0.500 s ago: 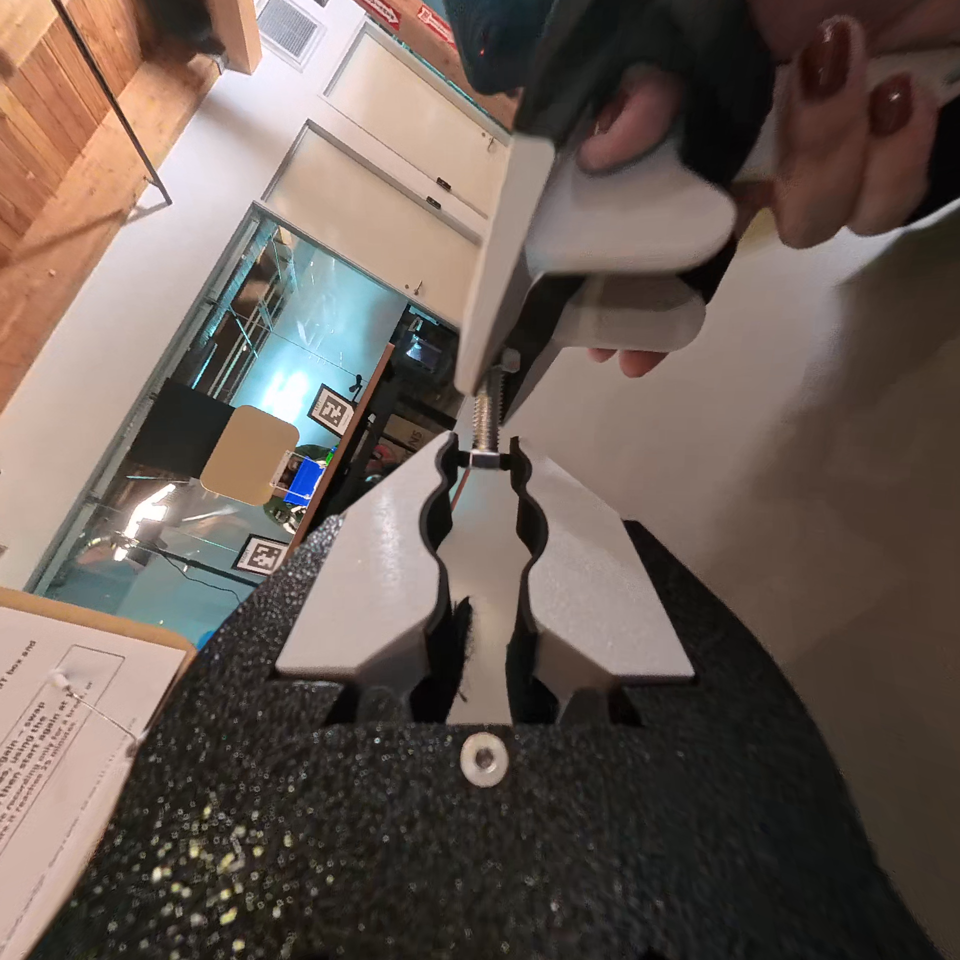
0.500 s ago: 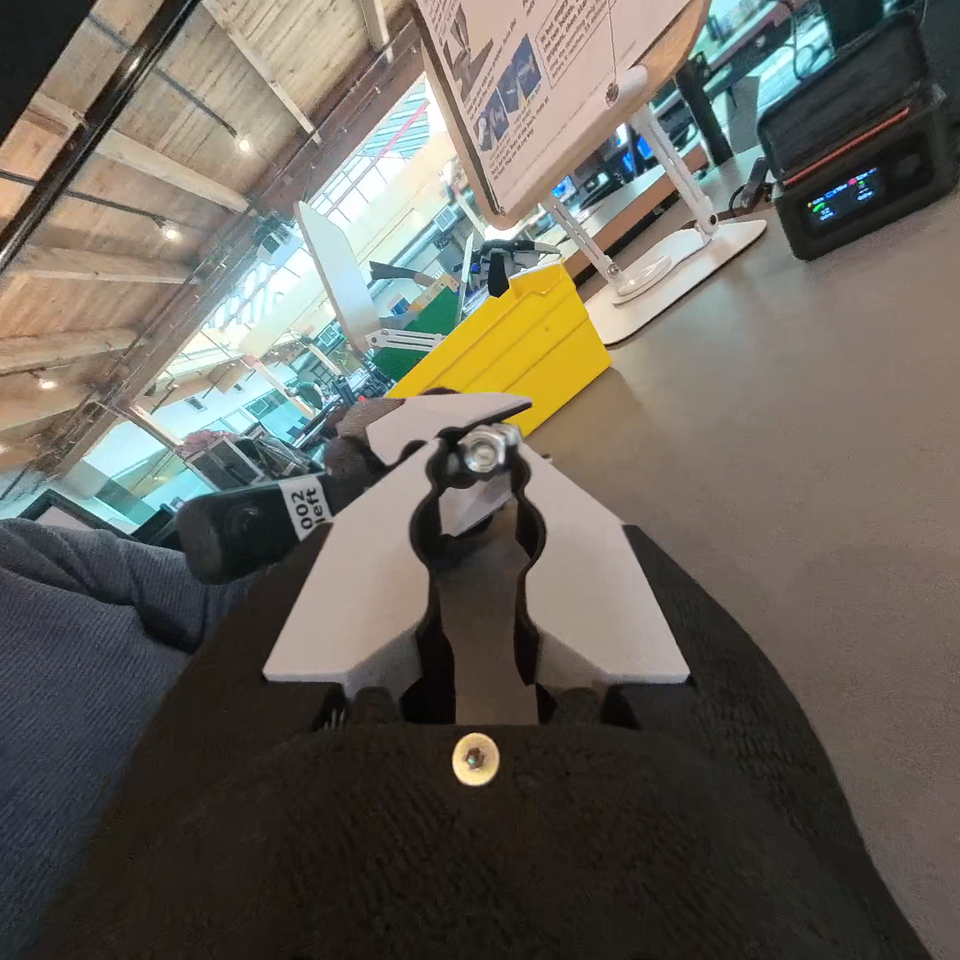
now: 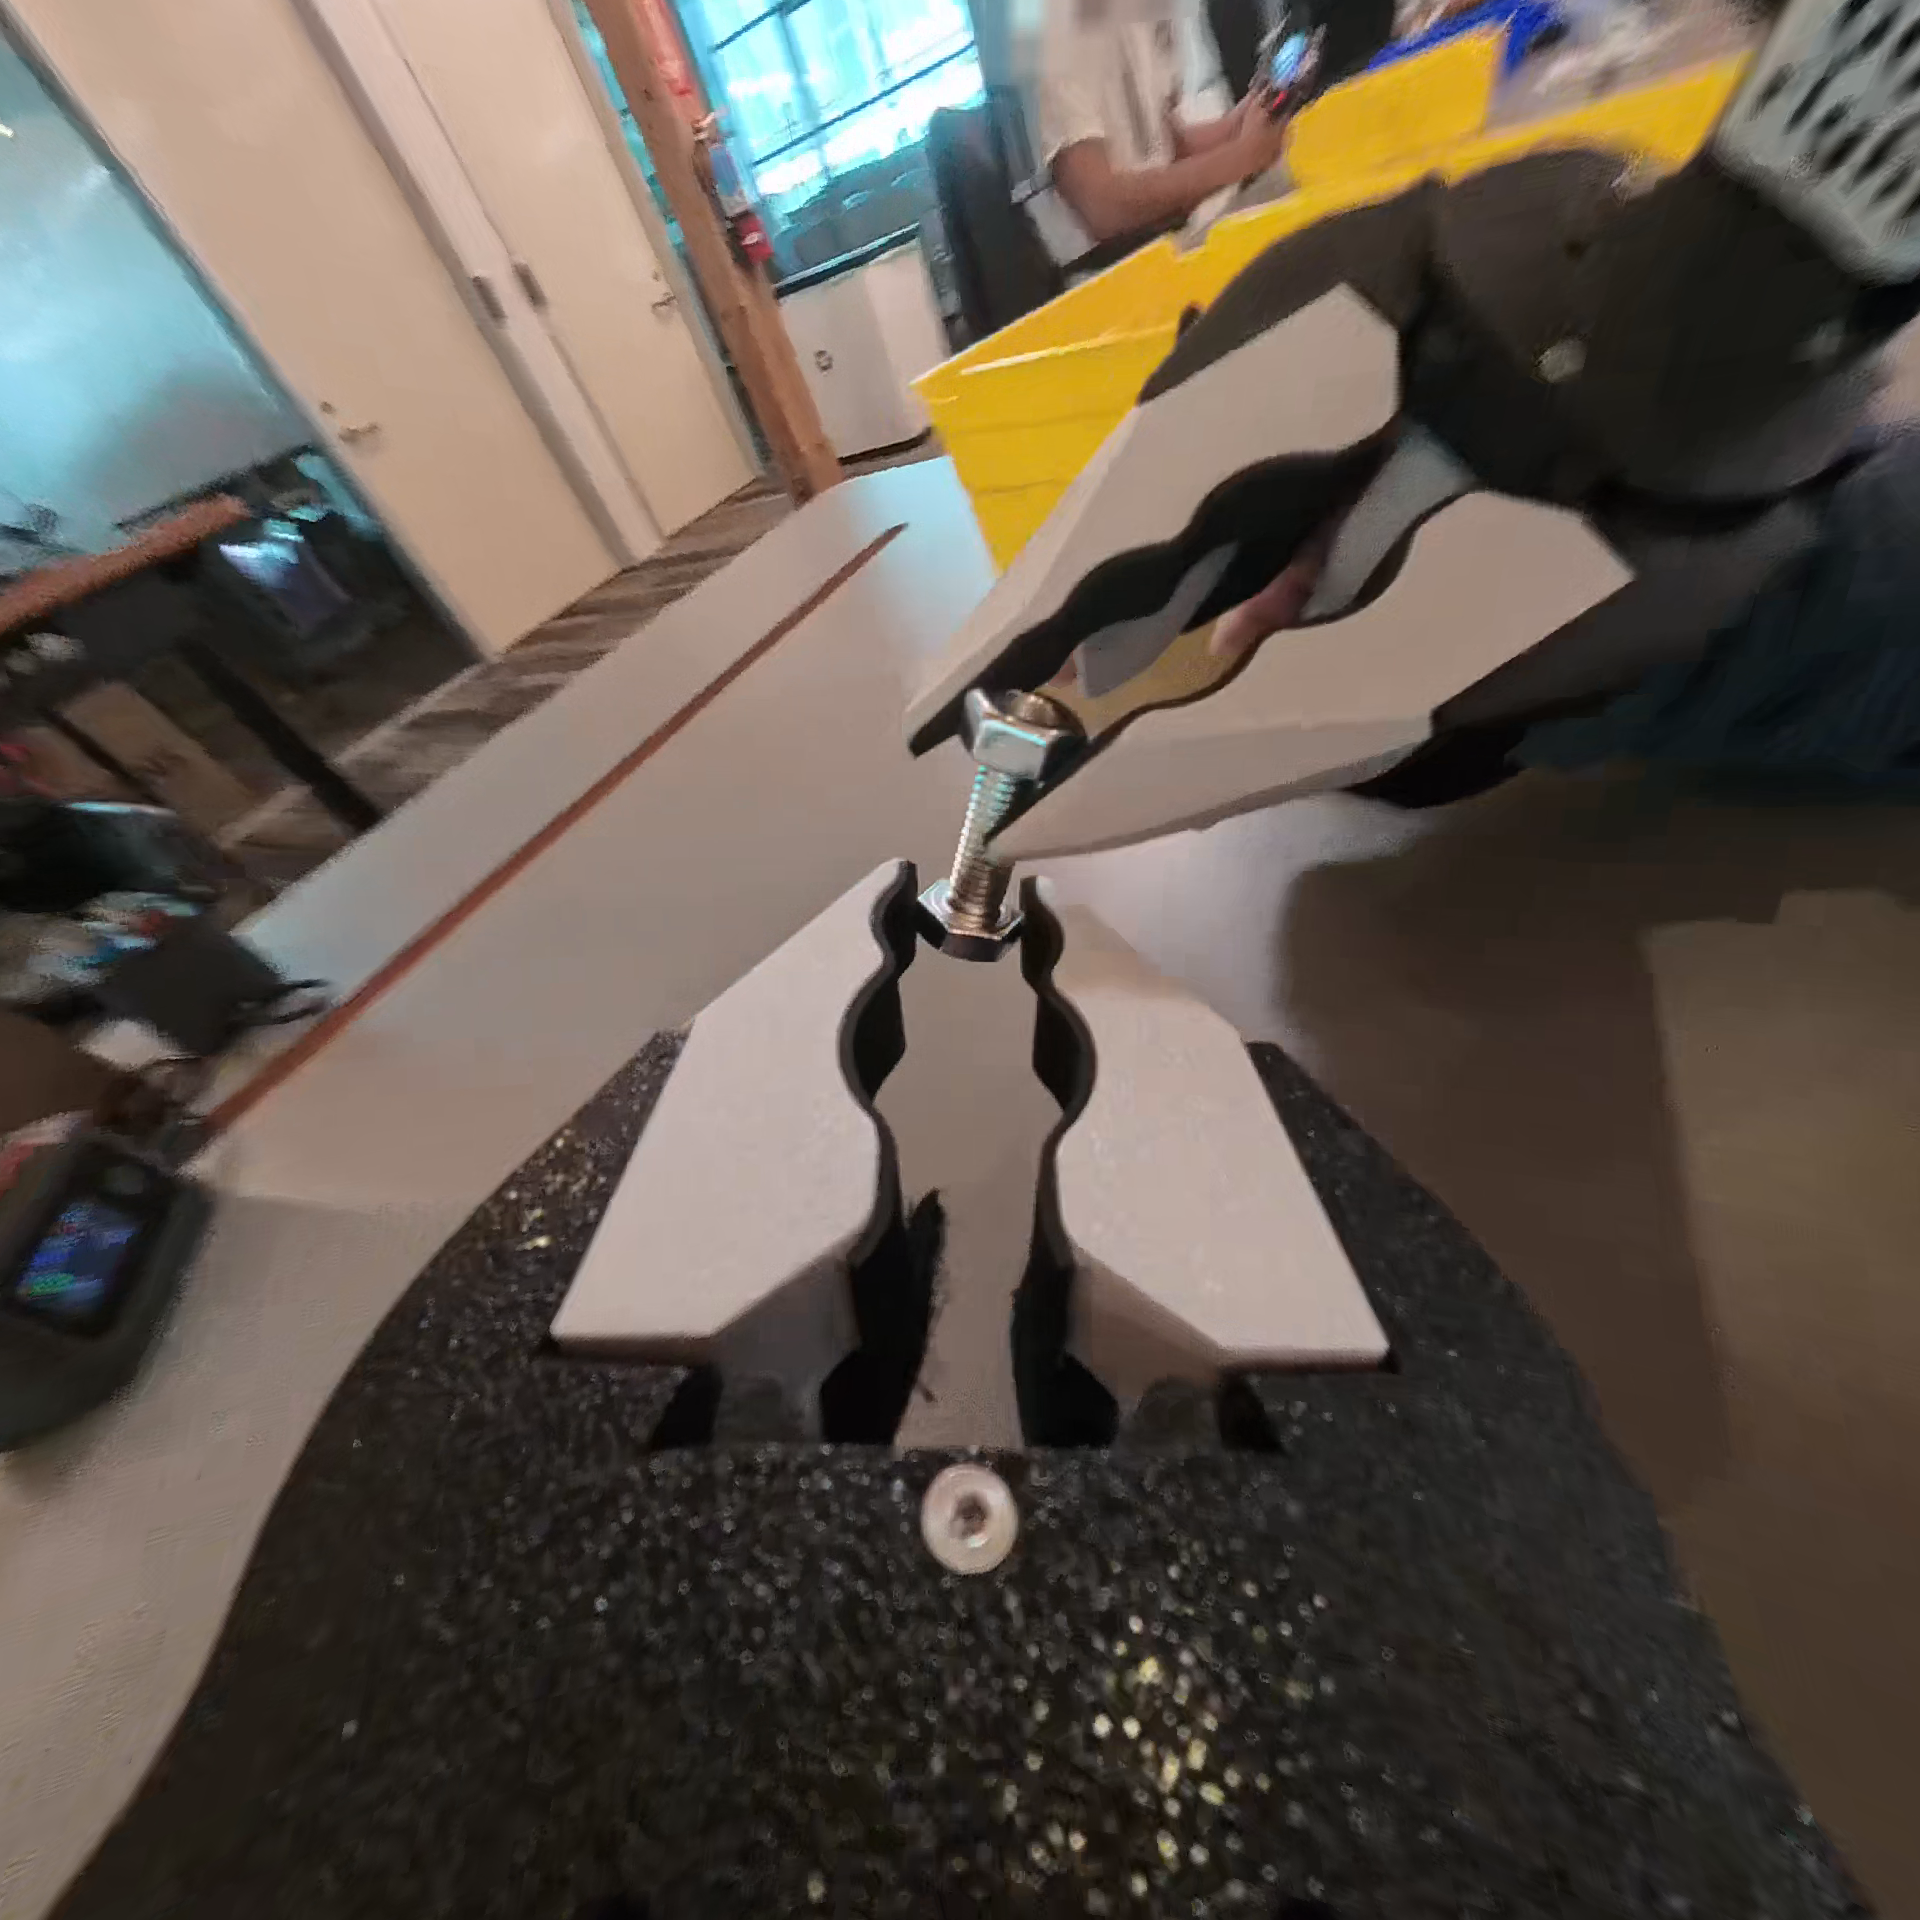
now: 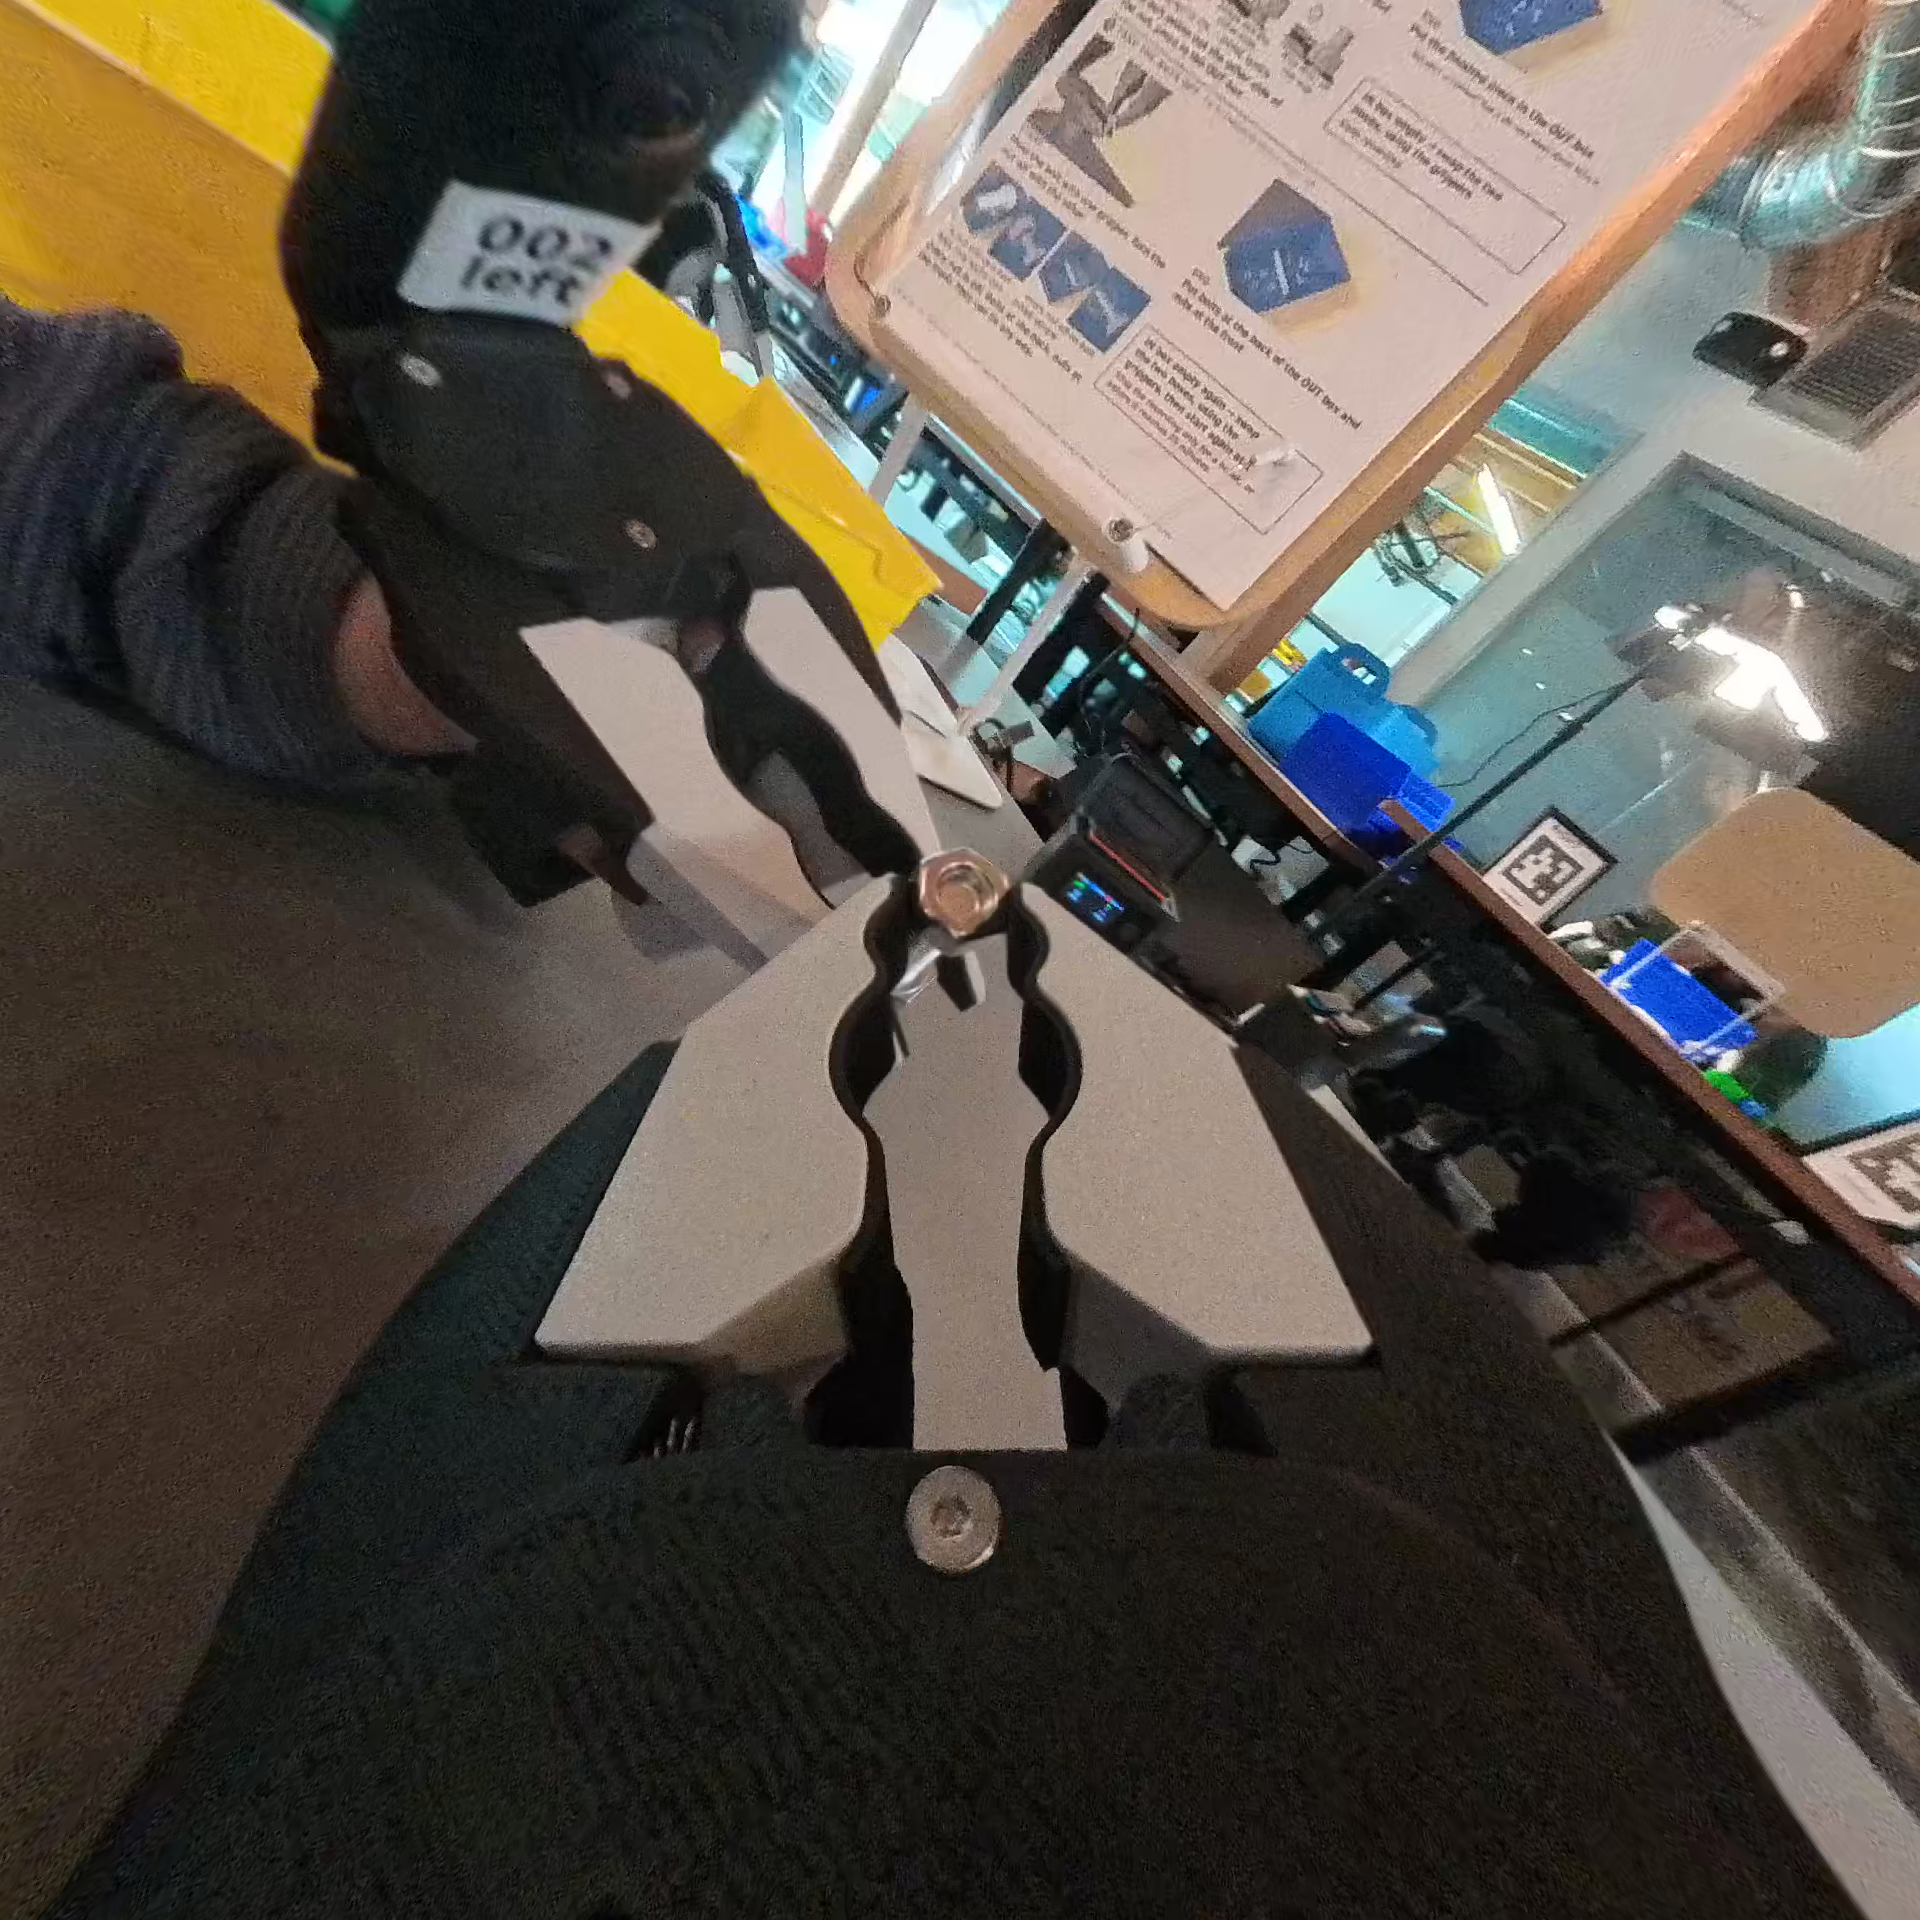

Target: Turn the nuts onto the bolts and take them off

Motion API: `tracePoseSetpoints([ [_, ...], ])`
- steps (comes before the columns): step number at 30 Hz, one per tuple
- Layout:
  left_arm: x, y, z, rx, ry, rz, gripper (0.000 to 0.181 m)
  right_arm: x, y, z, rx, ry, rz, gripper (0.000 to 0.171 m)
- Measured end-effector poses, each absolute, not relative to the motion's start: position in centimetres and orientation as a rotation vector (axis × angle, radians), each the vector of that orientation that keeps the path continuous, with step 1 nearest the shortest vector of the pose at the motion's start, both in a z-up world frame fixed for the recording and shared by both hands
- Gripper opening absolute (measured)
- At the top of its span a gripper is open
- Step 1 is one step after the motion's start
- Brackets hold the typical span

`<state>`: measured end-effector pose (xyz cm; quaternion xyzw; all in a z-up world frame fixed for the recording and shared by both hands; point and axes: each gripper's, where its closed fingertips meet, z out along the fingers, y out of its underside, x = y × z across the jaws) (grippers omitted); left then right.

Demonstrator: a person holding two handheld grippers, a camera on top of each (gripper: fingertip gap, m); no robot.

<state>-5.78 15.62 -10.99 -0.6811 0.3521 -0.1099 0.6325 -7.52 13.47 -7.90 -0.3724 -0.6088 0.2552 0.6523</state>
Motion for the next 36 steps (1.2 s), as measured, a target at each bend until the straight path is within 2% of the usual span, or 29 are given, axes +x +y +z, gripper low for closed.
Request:
tracePoseSetpoints([
  [8, -3.3, 10.1, -6.5, -1.42, 0.646, -1.378, 0.017, -5.5, 10.8, -4.6, -0.978, -1.237, 1.555, 0.016],
  [10, -3.0, 9.6, -6.3, -1.393, 0.627, -1.507, 0.017, -5.1, 10.3, -4.2, -0.994, -1.219, 1.709, 0.016],
  [14, -3.0, 10.7, -6.6, -1.4, 0.638, -1.284, 0.017, -5.1, 10.9, -4.0, -1.045, -1.167, 1.748, 0.017],
  [16, -3.8, 11.9, -6.8, -1.384, 0.631, -1.048, 0.017, -5.3, 11.6, -3.6, -1.103, -1.11, 1.776, 0.038],
  [18, -4.1, 12.6, -6.9, -1.369, 0.638, -0.878, 0.017, -5.6, 12.1, -3.4, -1.161, -1.063, 1.824, 0.051],
  [22, -3.6, 12.7, -7.1, -1.352, 0.69, -0.734, 0.017, -6.2, 12.4, -3.3, -1.181, -1.021, 1.789, 0.05],
  [34, -4.5, 12.8, -5.9, -1.298, 0.605, -0.772, 0.017, -5.6, 12.5, -3.0, -1.163, -1.012, 1.823, 0.041],
  [36, -4.3, 12.8, -6.1, -1.304, 0.618, -0.76, 0.017, -5.9, 12.0, -2.9, -1.155, -1.027, 1.833, 0.031],
])
